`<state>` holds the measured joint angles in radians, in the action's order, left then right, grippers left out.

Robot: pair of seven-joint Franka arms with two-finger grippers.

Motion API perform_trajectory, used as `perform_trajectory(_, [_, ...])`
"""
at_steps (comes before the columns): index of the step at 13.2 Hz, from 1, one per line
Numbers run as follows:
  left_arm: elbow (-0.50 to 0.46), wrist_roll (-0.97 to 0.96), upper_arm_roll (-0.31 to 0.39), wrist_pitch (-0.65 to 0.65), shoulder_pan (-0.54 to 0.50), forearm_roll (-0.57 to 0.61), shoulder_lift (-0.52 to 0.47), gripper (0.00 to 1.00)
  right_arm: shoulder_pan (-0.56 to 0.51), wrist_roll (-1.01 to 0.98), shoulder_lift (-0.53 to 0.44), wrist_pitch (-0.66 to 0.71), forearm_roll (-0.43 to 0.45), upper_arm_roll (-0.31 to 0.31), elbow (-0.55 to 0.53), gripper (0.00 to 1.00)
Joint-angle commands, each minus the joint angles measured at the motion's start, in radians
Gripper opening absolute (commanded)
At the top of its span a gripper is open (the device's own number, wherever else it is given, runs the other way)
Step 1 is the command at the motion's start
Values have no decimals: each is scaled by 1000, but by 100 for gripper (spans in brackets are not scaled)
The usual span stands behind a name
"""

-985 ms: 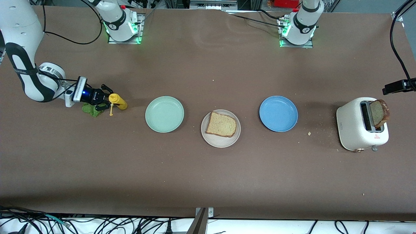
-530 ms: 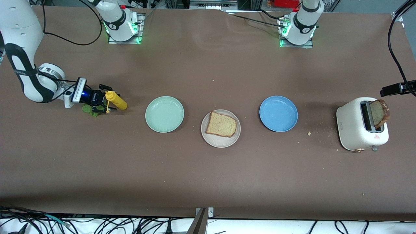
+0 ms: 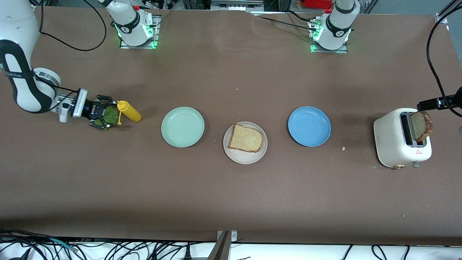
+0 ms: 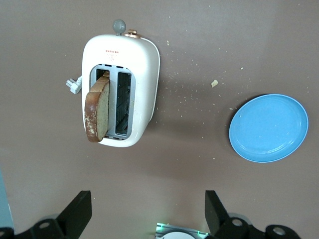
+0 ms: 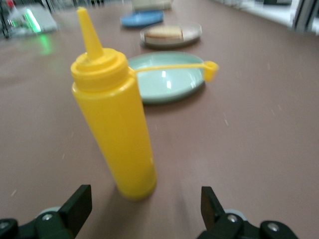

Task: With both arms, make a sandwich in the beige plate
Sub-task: 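Grasp the lettuce leaf with the right gripper while the left gripper grasps toast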

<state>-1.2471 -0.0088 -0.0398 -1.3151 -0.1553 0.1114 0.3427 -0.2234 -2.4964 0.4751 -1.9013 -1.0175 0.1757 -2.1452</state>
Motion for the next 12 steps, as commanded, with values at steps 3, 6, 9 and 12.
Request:
perform_trajectory(3, [9, 7, -3, -94, -21, 28, 16, 100, -8, 389, -154, -162, 268, -7, -7, 97])
perform_trajectory(6, [6, 13, -5, -170, -65, 25, 53, 100, -4, 763, -222, -235, 490, -22, -10, 97])
perform_trajectory(9, [3, 47, -5, -223, -102, 27, 90, 100, -2, 1176, -259, -236, 706, -56, -16, 97])
perform_trajectory(12, [1, 50, -5, -253, -148, 21, 145, 100, -1, 1402, -250, -284, 790, -105, -48, 97])
